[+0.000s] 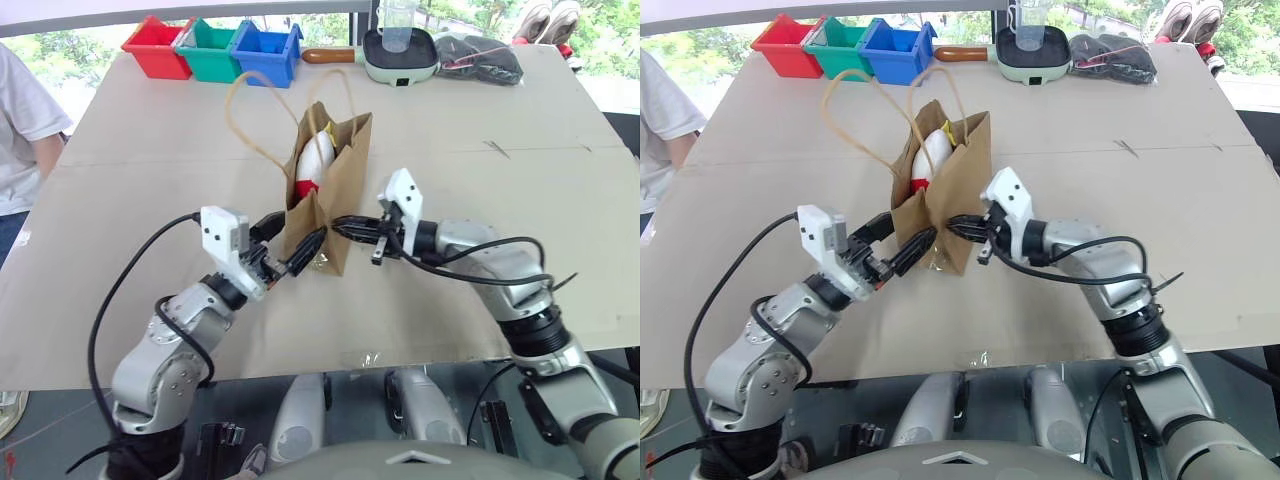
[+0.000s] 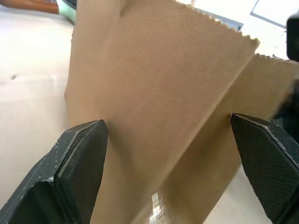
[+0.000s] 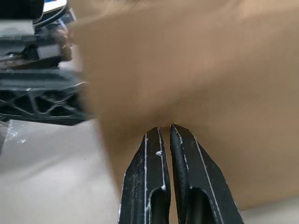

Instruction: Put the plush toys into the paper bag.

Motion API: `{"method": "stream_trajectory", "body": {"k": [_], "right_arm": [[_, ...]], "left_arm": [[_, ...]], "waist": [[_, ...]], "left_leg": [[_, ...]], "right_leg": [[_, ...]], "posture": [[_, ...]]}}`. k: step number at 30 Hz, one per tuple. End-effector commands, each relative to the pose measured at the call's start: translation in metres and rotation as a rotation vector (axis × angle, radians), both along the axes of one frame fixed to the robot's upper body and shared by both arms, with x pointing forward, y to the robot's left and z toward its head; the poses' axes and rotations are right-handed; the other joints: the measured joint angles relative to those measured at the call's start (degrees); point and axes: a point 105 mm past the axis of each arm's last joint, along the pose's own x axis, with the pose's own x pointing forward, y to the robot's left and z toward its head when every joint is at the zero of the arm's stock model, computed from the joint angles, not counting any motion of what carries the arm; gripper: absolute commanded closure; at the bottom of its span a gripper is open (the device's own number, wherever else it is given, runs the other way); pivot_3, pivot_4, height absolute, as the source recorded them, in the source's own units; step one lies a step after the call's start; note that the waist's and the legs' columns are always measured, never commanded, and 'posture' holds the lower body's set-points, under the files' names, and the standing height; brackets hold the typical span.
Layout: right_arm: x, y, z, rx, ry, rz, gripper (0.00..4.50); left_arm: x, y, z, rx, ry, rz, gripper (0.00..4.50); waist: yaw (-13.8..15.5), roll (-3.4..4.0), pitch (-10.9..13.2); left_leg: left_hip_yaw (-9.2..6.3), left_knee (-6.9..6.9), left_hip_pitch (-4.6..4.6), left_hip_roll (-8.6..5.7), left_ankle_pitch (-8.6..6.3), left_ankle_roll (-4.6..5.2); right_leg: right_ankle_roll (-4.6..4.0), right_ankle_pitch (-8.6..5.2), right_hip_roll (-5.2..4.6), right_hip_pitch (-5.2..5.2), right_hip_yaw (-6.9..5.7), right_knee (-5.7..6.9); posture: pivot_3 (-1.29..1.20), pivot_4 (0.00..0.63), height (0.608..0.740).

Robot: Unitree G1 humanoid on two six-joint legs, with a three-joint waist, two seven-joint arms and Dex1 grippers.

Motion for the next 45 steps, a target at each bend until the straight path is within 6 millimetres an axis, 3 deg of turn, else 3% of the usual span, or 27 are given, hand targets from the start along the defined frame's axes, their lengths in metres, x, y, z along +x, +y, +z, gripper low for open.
{"method": "stream_trajectory", "body": {"k": [1,8,13,19,22,28,30,34,36,38,39,43,45], "right_arm": [[0.003,0.005,0.01,0.037,-0.047,-0.001,4.45],[0.006,0.012,0.011,0.089,-0.036,-0.023,4.45],[0.004,0.012,0.009,0.099,-0.033,-0.023,4.45],[-0.001,0.01,0.01,0.11,-0.041,-0.023,4.45],[-0.003,0.004,0.015,0.115,-0.094,-0.041,4.5],[-0.024,-0.018,0.028,0.16,-0.157,0.014,4.5],[-0.027,-0.033,0.033,0.146,-0.188,-0.004,3.94],[-0.037,-0.061,0.041,0.105,-0.242,-0.032,2.21],[-0.046,-0.098,0.044,0.034,-0.289,-0.095,1.26],[-0.055,-0.122,0.045,-0.027,-0.302,-0.126,0.25],[-0.058,-0.13,0.045,-0.048,-0.3,-0.137,0.07],[-0.073,-0.168,0.045,-0.129,-0.281,-0.232,0.07],[-0.078,-0.175,0.047,-0.127,-0.276,-0.264,0.07]], "left_arm": [[-0.002,-0.005,0.009,0.041,-0.077,0.016,0.0],[-0.005,-0.018,0.015,-0.001,-0.115,-0.013,0.0],[-0.002,-0.013,0.013,0.015,-0.111,-0.006,0.0],[0.017,-0.013,0.012,0.02,-0.112,0.07,0.0],[0.021,-0.014,0.014,-0.019,-0.116,0.074,0.76],[0.023,-0.011,0.013,0.007,-0.14,0.007,3.63],[0.026,-0.008,0.016,0.027,-0.162,-0.046,4.5],[0.029,-0.002,0.024,0.058,-0.212,-0.197,4.5],[0.032,0.006,0.032,0.142,-0.267,-0.389,4.5],[0.033,0.011,0.034,0.224,-0.299,-0.55,4.5],[0.035,0.013,0.033,0.261,-0.308,-0.597,4.5],[0.051,0.014,0.033,0.341,-0.325,-0.798,4.5],[0.062,0.013,0.034,0.355,-0.325,-0.832,4.5]], "waist": [[0.04,0.0,0.0],[0.0,0.0,0.0],[0.0,0.0,0.0],[0.02,0.0,0.0],[0.05,0.0,0.0],[0.03,0.0,0.0],[0.22,0.0,0.0],[0.34,0.0,0.0],[0.91,0.01,0.01],[1.24,0.02,0.02],[1.2,0.02,0.02],[1.29,0.01,0.01],[1.27,-0.02,0.01]], "left_leg": [[0.0,0.0,0.0,0.0,0.0,0.0],[-0.01,0.0,0.0,-0.02,0.0,0.0],[-0.01,0.0,0.01,-0.02,0.0,0.0],[-0.02,0.05,0.01,-0.05,0.0,0.0],[-0.03,0.04,0.02,-0.05,0.0,0.0],[-0.04,0.05,0.02,-0.06,0.0,0.0],[-0.06,0.08,0.02,-0.08,0.0,0.0],[-0.05,0.1,0.03,-0.09,0.0,0.0],[-0.05,0.1,0.03,-0.09,0.0,0.0],[-0.07,0.12,0.0,-0.11,0.0,0.0],[-0.04,0.12,0.01,-0.12,0.0,0.0],[0.0,0.12,0.04,-0.12,0.0,0.01],[-0.03,0.14,0.02,-0.13,0.0,0.01]], "right_leg": [[0.0,0.0,0.0,0.0,0.0,0.0],[0.0,0.0,-0.02,0.0,-0.01,0.04],[0.0,0.0,-0.02,0.0,-0.01,0.05],[0.0,0.0,-0.03,0.0,-0.01,0.12],[0.0,0.0,-0.03,0.0,-0.02,0.15],[0.0,0.0,-0.04,0.0,-0.04,0.18],[0.0,0.0,-0.04,0.0,-0.05,0.23],[0.0,-0.01,-0.03,0.0,-0.06,0.24],[0.0,-0.02,-0.03,0.0,-0.07,0.24],[0.0,-0.03,-0.02,0.01,-0.14,0.2],[0.0,-0.03,-0.03,0.01,-0.11,0.19],[0.01,-0.03,-0.01,0.05,-0.05,0.15],[0.01,-0.03,0.0,0.08,-0.09,0.14]], "posture": [[0.0,0.15,0.74],[0.0,0.15,0.74],[0.0,0.15,0.74],[0.0,0.15,0.74],[0.0,0.15,0.74],[0.0,0.15,0.74],[0.0,0.15,0.74],[0.0,0.15,0.74],[0.0,0.15,0.74],[0.0,0.15,0.74],[0.0,0.15,0.74],[0.0,0.15,0.74],[0.0,0.15,0.74]]}}
